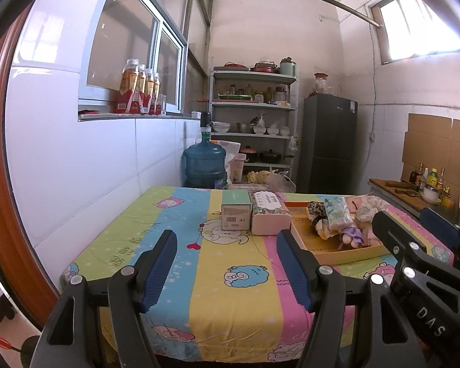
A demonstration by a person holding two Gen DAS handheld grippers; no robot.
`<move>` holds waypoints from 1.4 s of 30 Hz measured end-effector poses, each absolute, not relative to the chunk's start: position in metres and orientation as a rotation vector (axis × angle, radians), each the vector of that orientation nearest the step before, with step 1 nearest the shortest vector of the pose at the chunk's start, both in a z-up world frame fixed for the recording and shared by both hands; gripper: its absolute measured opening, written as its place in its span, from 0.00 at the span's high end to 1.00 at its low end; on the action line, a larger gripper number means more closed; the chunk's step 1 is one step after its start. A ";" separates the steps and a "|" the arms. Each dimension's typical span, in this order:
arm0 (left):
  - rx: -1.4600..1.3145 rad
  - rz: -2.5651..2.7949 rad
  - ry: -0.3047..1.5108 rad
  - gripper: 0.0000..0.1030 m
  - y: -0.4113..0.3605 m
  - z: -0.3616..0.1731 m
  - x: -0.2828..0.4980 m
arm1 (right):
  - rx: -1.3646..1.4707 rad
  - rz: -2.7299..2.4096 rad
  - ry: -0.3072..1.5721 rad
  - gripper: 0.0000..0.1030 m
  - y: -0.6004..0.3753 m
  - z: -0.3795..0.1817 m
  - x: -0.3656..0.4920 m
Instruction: Organize soft objects
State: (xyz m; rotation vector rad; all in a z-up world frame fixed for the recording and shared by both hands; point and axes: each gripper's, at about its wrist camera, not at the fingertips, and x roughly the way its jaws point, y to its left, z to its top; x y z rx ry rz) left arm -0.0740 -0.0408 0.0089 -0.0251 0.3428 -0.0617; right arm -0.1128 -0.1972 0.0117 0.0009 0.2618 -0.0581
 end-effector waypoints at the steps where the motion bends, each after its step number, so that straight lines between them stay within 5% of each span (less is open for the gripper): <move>1: -0.026 -0.062 0.343 0.35 -0.041 0.009 -0.074 | 0.001 -0.058 0.263 0.25 -0.197 0.012 -0.113; 42: -0.025 -0.061 0.336 0.35 -0.032 0.011 -0.070 | 0.001 -0.064 0.256 0.25 -0.199 0.011 -0.111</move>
